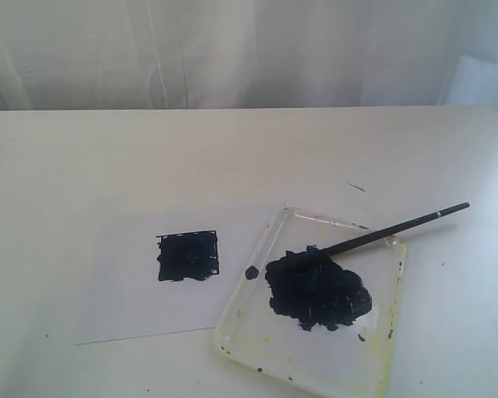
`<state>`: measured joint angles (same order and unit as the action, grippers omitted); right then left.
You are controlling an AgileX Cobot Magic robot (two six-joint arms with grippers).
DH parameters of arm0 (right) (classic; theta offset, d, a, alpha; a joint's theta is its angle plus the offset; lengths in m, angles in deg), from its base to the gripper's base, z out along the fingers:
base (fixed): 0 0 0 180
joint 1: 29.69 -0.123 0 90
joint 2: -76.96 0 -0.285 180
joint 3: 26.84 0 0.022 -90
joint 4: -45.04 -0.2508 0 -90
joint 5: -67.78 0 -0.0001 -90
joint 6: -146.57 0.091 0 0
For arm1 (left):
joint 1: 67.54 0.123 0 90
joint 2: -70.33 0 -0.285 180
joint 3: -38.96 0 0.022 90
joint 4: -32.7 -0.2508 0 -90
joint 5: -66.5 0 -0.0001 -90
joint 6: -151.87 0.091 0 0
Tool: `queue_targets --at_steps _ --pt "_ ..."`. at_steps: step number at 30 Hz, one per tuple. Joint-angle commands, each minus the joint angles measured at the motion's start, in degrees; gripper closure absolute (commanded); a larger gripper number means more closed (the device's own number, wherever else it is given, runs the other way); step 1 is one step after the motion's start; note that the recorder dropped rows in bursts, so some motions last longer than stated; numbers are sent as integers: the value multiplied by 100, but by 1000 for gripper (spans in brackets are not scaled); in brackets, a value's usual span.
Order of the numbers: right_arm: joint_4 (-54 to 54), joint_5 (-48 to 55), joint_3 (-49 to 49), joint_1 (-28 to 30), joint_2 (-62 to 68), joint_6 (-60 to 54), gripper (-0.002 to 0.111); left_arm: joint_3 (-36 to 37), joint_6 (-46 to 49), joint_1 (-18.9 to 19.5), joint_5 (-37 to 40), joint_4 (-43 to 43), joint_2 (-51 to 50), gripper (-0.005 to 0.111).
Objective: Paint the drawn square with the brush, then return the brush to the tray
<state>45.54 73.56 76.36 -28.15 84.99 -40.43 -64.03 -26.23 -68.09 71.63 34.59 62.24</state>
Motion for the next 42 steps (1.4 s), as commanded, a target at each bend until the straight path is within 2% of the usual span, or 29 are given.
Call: queue_targets --at_steps 1,11,42 --pt "57 453 -42 14 -24 -31 108 21 -45 -19 187 61 30 107" --pt "-50 749 -42 14 -24 265 108 21 -458 -19 581 71 30 107" --pt "-50 749 -42 14 -24 265 108 21 -452 -19 606 49 30 107"
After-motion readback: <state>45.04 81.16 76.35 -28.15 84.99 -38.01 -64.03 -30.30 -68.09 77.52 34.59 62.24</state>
